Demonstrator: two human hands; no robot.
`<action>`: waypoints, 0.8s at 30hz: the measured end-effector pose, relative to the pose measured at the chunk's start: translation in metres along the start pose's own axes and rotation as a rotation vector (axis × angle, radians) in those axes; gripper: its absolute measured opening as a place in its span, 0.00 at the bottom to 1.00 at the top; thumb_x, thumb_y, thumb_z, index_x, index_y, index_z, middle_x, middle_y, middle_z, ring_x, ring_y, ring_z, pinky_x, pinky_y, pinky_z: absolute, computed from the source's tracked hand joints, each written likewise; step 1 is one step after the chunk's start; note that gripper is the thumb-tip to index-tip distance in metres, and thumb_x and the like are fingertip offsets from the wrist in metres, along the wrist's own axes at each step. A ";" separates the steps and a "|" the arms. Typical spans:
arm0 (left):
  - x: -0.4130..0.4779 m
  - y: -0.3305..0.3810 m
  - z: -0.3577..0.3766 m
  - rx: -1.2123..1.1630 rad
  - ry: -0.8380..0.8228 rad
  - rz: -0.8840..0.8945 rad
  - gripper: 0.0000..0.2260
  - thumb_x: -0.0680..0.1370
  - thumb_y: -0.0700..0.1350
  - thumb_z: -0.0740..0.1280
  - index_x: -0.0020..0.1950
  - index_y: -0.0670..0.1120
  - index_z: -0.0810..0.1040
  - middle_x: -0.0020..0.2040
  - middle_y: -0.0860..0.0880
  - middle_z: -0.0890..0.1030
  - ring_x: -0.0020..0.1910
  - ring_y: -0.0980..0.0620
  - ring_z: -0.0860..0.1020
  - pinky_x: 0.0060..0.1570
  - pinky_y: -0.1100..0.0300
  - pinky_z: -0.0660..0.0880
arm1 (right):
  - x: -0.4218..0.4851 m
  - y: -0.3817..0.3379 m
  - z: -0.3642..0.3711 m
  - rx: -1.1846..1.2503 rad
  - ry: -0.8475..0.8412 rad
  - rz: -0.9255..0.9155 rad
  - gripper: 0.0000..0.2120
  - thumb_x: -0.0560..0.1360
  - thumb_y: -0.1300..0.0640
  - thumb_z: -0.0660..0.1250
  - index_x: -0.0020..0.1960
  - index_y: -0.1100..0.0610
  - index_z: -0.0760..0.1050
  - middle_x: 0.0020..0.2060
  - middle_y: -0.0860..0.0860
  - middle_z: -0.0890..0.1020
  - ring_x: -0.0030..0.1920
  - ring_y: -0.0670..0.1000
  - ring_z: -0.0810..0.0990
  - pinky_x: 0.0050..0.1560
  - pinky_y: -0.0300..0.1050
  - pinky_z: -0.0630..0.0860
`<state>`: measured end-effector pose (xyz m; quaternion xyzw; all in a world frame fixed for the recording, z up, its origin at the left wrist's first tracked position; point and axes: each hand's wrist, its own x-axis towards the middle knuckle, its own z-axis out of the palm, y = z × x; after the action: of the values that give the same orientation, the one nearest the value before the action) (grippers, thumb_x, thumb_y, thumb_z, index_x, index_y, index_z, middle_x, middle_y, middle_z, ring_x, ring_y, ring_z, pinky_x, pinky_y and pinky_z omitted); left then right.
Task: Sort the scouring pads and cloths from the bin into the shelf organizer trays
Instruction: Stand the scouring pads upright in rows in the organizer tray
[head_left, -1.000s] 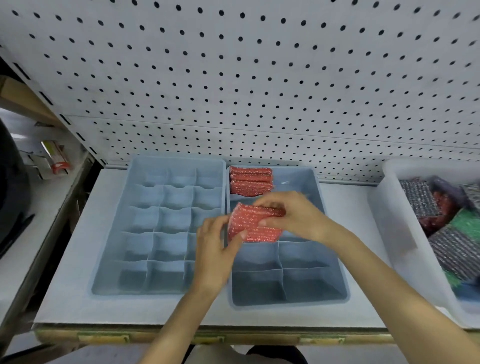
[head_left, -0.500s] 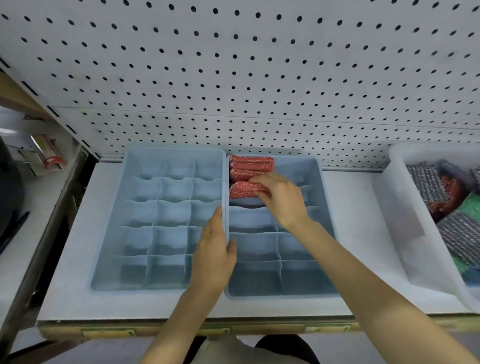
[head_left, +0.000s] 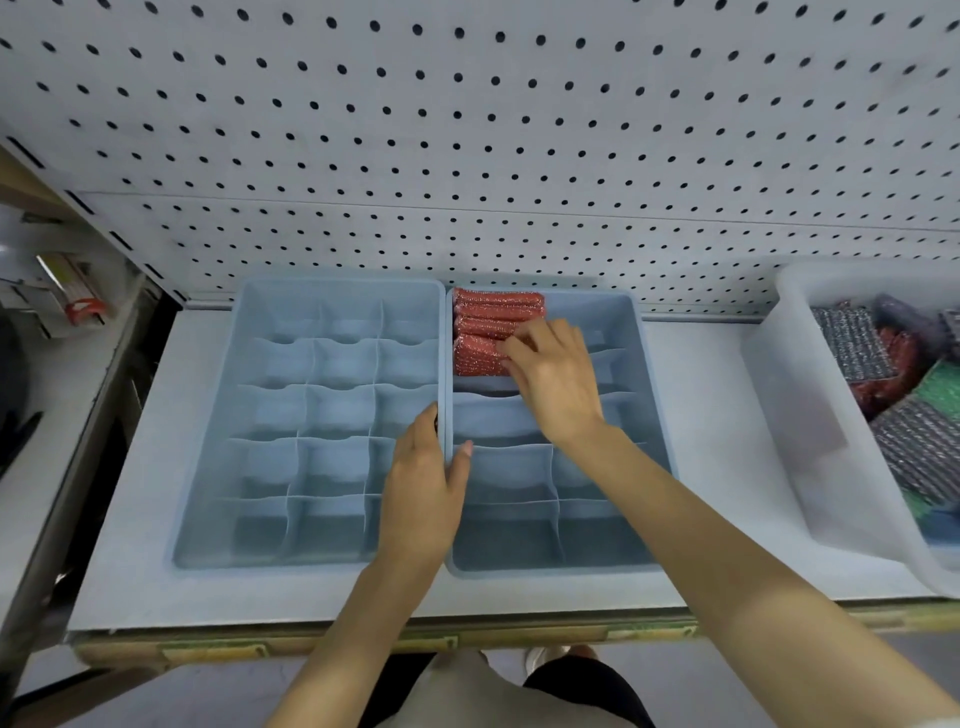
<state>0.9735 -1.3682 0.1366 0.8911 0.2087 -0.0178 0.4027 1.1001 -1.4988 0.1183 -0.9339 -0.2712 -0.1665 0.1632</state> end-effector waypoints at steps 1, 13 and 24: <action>0.000 -0.001 0.000 -0.001 -0.007 -0.001 0.23 0.80 0.51 0.62 0.74 0.47 0.64 0.65 0.47 0.75 0.62 0.48 0.74 0.59 0.55 0.73 | 0.003 0.001 0.000 0.013 -0.011 0.011 0.15 0.60 0.71 0.77 0.43 0.59 0.82 0.40 0.54 0.78 0.40 0.56 0.74 0.38 0.46 0.71; 0.000 -0.001 0.004 0.097 -0.060 0.014 0.22 0.82 0.53 0.55 0.76 0.48 0.60 0.69 0.46 0.71 0.66 0.47 0.71 0.58 0.49 0.75 | -0.001 0.019 -0.020 0.346 -0.225 0.048 0.23 0.73 0.76 0.62 0.66 0.64 0.73 0.50 0.61 0.78 0.47 0.59 0.78 0.54 0.39 0.75; 0.001 0.115 0.038 0.136 -0.036 0.450 0.28 0.79 0.57 0.53 0.72 0.41 0.69 0.69 0.40 0.70 0.69 0.41 0.66 0.68 0.48 0.62 | -0.107 0.127 -0.206 0.579 0.162 0.550 0.17 0.75 0.70 0.67 0.53 0.50 0.80 0.48 0.41 0.79 0.45 0.38 0.80 0.50 0.31 0.75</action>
<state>1.0239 -1.4638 0.1926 0.9398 -0.0042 0.0428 0.3389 1.0398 -1.7298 0.2319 -0.8708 -0.0333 -0.1066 0.4788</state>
